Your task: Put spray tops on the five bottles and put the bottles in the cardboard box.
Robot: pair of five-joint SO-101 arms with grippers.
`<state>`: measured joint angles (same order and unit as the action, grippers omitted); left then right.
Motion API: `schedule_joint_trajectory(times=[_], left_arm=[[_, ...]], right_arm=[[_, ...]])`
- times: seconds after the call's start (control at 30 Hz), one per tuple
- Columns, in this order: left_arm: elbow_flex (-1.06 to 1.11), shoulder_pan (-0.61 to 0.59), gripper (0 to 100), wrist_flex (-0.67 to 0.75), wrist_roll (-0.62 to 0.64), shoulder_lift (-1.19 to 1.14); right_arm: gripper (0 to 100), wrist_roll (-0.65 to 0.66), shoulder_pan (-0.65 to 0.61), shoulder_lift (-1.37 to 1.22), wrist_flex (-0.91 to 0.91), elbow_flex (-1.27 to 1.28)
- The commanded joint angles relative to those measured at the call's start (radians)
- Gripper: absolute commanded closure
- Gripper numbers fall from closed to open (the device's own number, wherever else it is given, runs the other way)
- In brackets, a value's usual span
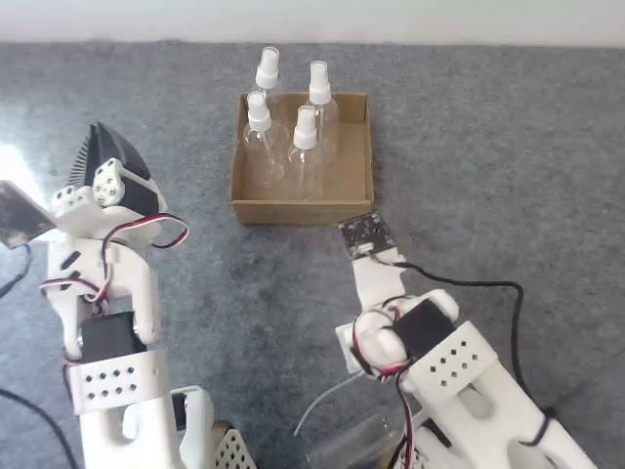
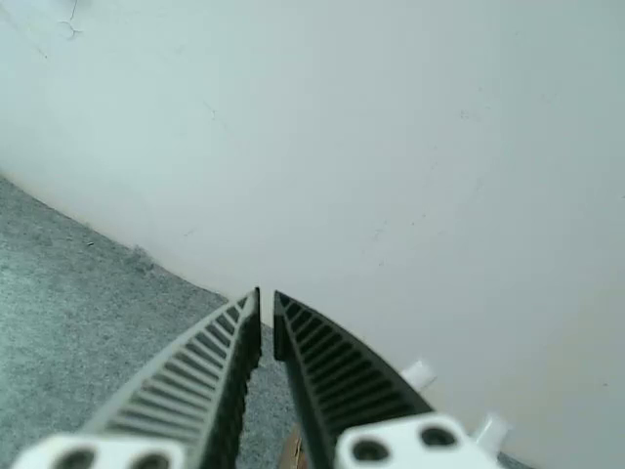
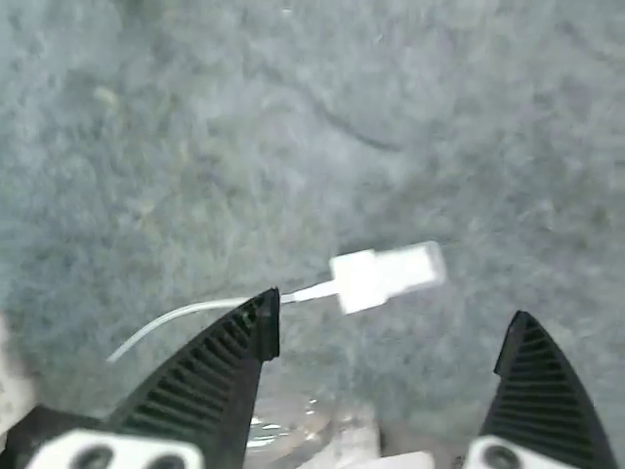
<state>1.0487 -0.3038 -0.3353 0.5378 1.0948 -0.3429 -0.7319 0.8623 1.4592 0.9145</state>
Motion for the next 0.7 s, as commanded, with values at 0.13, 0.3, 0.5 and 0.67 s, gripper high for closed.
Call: schedule_joint_trajectory(times=[0.13,0.3,0.5,0.67], left_arm=[[-0.008,0.003,98,0.028,0.000,0.012],[-0.016,0.005,98,0.025,0.000,0.017],[-0.030,0.129,98,-0.014,-0.121,0.018],[-0.134,0.239,98,-0.213,-0.198,0.018]], right_arm=[[67.3,-0.064,-0.093,0.031,-0.071,0.018],[67.3,-0.063,-0.053,0.039,-0.071,0.018],[67.3,-0.040,0.162,0.039,-0.077,-0.052],[67.3,0.077,0.363,0.039,-0.079,-0.098]])
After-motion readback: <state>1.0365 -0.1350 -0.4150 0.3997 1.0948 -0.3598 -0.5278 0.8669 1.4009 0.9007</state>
